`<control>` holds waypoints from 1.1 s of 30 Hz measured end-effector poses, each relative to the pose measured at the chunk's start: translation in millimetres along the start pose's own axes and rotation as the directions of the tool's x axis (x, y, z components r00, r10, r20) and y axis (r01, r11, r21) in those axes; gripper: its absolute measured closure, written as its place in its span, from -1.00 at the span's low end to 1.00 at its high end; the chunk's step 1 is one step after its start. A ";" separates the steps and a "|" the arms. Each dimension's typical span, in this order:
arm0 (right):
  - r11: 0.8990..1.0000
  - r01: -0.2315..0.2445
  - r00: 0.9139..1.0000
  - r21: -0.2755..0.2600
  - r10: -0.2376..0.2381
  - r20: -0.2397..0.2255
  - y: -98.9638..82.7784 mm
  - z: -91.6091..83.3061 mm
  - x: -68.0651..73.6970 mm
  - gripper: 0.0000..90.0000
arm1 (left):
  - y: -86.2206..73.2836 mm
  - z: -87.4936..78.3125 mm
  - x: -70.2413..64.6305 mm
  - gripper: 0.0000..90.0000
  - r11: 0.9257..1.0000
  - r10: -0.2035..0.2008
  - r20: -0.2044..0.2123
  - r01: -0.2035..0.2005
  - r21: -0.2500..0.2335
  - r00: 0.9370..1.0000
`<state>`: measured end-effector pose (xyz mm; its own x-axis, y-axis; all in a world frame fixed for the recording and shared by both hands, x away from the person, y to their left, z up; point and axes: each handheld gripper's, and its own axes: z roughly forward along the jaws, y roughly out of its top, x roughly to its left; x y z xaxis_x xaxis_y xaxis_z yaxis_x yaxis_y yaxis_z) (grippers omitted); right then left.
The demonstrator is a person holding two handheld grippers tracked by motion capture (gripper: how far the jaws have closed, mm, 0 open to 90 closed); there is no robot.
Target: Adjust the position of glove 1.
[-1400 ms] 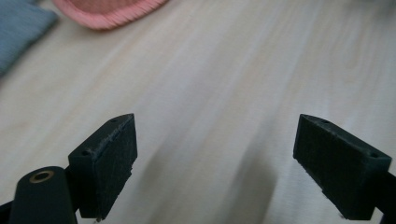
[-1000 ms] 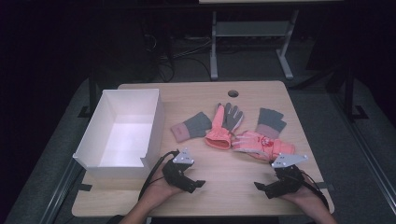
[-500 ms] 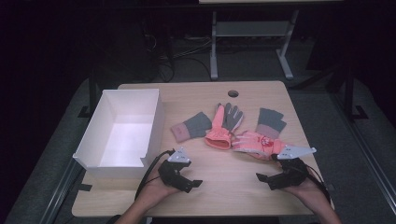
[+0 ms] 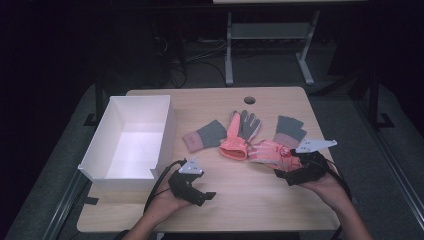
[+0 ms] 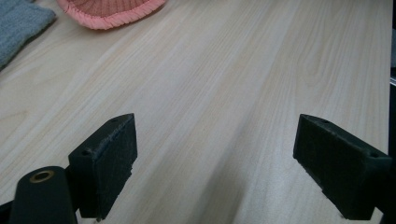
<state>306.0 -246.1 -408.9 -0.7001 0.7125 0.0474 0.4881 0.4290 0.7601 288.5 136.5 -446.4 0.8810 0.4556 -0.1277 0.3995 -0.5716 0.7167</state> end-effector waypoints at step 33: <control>0.998 -0.058 0.986 -0.040 0.063 0.153 38.1 25.7 -62.2 -0.16 | -1.8 1.6 3.1 -0.70 1.000 0.005 0.005 -0.005 0.009 1.000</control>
<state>381.6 -259.8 -399.6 -0.5800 0.8146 -0.0042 0.5067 0.3648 0.7812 290.9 137.8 -449.2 0.8843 0.4493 -0.1275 0.3972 -0.5800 0.7112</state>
